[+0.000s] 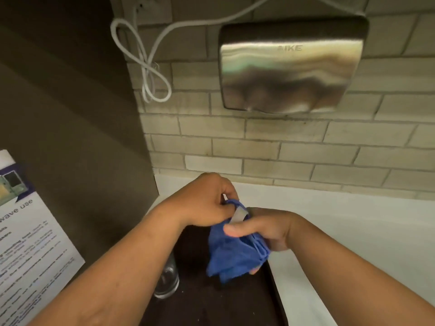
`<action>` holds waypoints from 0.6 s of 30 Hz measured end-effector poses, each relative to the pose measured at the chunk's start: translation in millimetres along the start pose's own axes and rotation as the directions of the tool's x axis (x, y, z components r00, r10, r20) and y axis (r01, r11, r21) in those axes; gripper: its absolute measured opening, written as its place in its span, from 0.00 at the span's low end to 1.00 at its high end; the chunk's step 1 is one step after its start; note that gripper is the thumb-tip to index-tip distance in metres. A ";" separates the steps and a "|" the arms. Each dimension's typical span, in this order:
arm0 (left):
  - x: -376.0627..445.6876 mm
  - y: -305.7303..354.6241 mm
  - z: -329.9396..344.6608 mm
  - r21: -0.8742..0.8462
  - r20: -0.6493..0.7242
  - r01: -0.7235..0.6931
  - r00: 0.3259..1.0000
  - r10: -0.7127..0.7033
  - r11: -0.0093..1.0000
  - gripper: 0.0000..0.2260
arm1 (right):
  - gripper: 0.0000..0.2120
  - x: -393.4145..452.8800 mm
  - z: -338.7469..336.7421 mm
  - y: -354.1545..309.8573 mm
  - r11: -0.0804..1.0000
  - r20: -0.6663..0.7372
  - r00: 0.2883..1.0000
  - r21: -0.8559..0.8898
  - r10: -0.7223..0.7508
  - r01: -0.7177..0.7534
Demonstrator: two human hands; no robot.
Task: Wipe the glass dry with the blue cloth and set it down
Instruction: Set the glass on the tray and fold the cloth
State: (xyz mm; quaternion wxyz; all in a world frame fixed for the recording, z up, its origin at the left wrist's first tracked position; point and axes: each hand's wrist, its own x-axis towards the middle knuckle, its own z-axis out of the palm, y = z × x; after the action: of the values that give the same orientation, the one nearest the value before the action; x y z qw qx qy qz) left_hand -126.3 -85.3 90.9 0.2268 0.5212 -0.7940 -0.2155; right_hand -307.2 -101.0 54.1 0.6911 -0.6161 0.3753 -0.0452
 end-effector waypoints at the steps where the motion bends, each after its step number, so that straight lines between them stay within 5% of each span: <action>1: 8.3 6.9 1.4 0.018 -0.003 -0.002 1.000 0.003 1.000 0.10 | 0.32 -10.5 -3.8 -1.8 0.979 -0.103 0.995 -0.204 0.004 -0.025; 3: 23.2 20.8 4.9 0.037 -0.016 -0.020 1.000 0.021 0.999 0.09 | 0.21 -28.4 -13.5 -4.5 0.861 -0.317 0.944 -0.502 -0.092 -0.085; 6: 39.6 36.5 10.8 0.021 -0.042 -0.050 0.998 0.051 0.999 0.06 | 0.07 -51.4 -31.6 -4.2 0.710 -0.471 0.826 -0.693 -0.309 -0.129; 9: 52.7 47.5 23.5 -0.012 -0.037 -0.030 0.999 0.030 0.999 0.06 | 0.04 -74.6 -49.2 -0.3 0.733 -0.543 0.743 -0.672 -0.392 -0.105; 15: 73.9 57.0 61.3 -0.143 0.008 0.095 0.995 -0.095 0.985 0.04 | 0.08 -97.7 -80.1 26.4 0.804 -0.612 0.735 -0.573 -0.292 -0.158; 18: 73.9 60.3 81.6 -0.154 0.016 0.098 0.995 -0.097 0.983 0.04 | 0.08 -104.6 -94.7 43.4 0.764 -0.626 0.691 -0.624 -0.362 -0.166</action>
State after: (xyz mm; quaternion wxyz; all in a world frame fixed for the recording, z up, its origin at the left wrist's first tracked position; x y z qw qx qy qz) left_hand -244.2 -123.1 70.2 0.2522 0.5394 -0.7494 -0.2896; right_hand -453.7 -113.3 67.9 0.2332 -0.7647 0.5697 -0.1906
